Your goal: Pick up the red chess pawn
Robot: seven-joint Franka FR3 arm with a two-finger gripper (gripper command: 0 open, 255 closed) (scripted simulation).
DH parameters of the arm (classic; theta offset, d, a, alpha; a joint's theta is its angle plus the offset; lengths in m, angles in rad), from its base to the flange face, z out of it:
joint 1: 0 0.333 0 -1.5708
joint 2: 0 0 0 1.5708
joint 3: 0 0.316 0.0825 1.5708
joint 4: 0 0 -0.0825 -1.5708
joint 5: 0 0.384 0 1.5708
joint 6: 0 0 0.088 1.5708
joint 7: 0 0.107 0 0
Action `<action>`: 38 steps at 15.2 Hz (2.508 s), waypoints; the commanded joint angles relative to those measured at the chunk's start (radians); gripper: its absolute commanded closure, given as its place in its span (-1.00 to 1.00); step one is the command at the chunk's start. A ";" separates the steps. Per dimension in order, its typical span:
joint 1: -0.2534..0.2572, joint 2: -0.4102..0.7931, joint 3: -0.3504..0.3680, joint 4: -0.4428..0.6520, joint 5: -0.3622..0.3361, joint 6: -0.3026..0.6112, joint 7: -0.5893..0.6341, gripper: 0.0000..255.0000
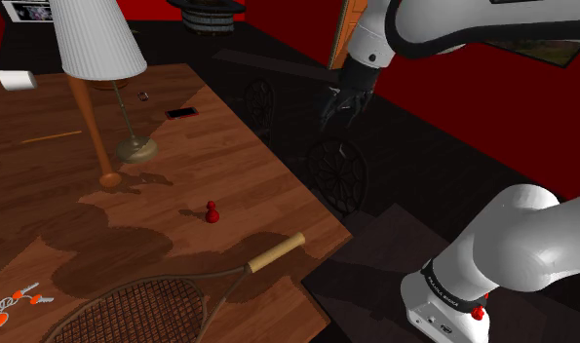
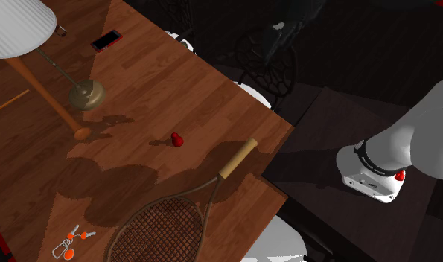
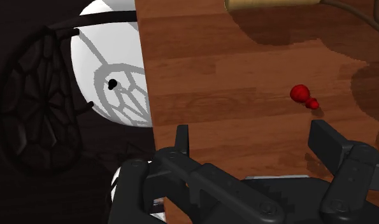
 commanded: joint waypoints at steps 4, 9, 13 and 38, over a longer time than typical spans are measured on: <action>0.022 0.142 0.062 -0.007 0.016 0.161 0.042 -1.00; 0.036 0.308 0.122 0.022 0.006 0.306 0.094 -1.00; 0.044 0.453 0.166 0.068 -0.031 0.409 0.149 -1.00; 0.249 1.213 0.112 0.540 -0.376 0.687 0.465 -1.00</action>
